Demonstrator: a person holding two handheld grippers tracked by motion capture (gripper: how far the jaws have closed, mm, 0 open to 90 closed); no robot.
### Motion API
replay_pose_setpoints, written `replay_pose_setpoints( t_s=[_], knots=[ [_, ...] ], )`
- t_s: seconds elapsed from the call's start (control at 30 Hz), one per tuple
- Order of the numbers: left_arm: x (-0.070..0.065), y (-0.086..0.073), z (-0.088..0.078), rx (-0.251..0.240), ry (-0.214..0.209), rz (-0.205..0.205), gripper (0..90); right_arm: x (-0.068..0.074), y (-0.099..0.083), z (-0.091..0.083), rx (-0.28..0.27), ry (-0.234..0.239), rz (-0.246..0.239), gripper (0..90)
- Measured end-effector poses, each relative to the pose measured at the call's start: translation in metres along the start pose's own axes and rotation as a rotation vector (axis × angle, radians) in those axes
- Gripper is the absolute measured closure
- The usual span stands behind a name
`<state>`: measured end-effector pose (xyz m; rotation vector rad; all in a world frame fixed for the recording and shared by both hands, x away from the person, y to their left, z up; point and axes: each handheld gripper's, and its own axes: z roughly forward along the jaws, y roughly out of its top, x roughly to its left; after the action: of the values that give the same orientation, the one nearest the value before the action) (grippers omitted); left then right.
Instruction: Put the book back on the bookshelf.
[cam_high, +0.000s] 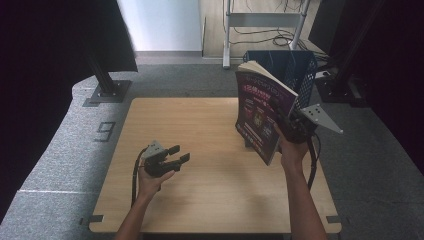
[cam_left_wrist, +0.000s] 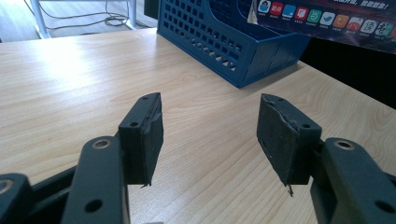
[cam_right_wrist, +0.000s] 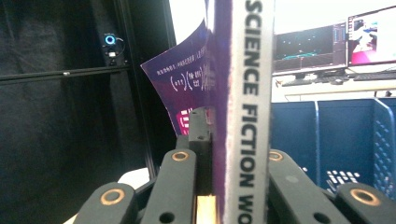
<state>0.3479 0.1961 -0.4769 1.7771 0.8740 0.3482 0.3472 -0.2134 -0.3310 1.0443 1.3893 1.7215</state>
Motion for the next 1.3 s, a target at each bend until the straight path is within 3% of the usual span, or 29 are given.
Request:
replay_pose_setpoints(
  t_s=[1.3],
  knots=[
    [0.0, -0.002, 0.002, 0.014, -0.002, -0.001, 41.5, -0.028, 0.001, 0.01, -0.02, -0.121, -0.013, 81.3]
  ],
)
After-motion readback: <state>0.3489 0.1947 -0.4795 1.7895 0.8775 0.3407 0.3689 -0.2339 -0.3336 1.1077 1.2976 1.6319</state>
